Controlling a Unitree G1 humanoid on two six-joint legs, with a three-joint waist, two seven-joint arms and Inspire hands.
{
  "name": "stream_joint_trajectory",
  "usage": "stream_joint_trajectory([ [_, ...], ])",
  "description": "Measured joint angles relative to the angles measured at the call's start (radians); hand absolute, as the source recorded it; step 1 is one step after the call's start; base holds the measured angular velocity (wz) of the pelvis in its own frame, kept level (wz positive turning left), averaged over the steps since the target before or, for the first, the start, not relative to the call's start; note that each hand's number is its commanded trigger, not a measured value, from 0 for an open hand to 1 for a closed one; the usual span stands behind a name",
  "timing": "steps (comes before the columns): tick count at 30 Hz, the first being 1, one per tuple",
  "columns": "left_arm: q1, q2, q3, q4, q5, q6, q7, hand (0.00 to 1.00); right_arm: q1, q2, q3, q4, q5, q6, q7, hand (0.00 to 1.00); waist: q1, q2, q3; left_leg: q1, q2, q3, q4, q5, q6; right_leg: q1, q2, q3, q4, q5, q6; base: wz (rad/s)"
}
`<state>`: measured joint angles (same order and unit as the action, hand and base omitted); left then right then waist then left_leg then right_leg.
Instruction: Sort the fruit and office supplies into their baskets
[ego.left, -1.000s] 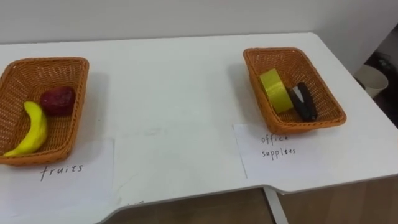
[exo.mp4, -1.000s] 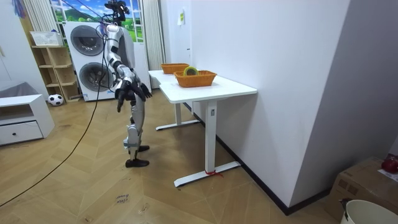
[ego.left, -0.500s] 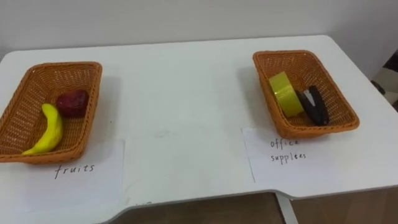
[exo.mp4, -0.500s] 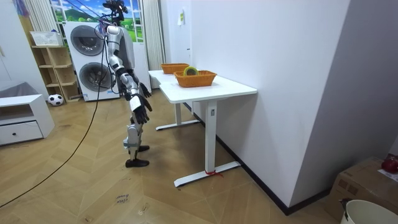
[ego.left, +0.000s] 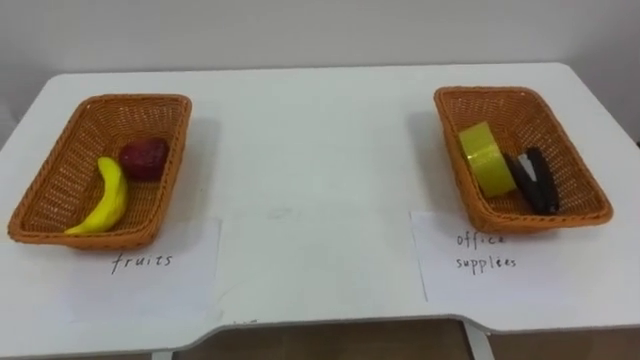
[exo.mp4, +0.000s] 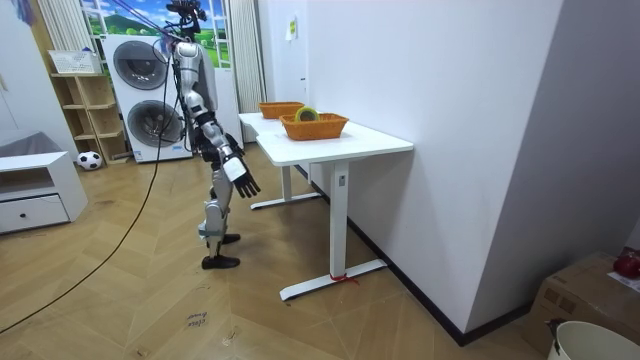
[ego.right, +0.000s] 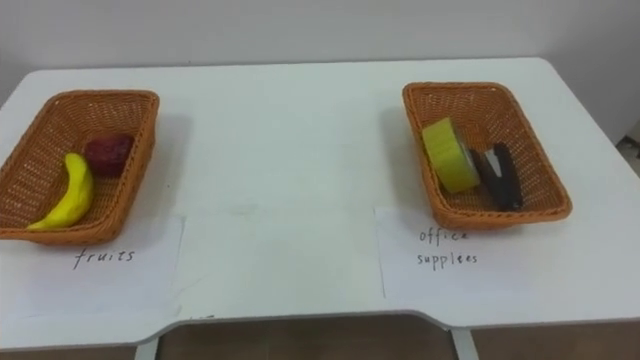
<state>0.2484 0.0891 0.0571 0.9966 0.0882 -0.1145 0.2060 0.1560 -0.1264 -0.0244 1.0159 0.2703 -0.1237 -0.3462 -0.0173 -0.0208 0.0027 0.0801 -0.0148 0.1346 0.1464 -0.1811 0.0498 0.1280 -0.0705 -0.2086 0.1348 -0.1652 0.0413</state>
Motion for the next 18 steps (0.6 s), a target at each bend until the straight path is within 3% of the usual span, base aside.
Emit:
stream_joint_trajectory([
  [7,-0.011,0.001,-0.032,0.004,-0.01,-0.009,-0.024,0.0,0.0,0.001,0.082,0.009,0.004,-0.01,0.053,0.0,0.0,0.007,0.0025,-0.008,-0.003,-0.002,0.003,-0.001,-0.001,0.002,0.0,-0.002,-0.001,-0.004,-0.001,0.0],
  [18,-0.017,0.001,-0.039,0.007,-0.012,-0.01,-0.023,0.0,-0.02,0.002,0.093,0.072,-0.001,-0.006,0.189,0.0,0.017,0.002,0.0024,-0.018,-0.007,-0.006,0.002,-0.002,-0.002,-0.007,0.0,-0.015,0.0,-0.005,0.0,0.01],
])
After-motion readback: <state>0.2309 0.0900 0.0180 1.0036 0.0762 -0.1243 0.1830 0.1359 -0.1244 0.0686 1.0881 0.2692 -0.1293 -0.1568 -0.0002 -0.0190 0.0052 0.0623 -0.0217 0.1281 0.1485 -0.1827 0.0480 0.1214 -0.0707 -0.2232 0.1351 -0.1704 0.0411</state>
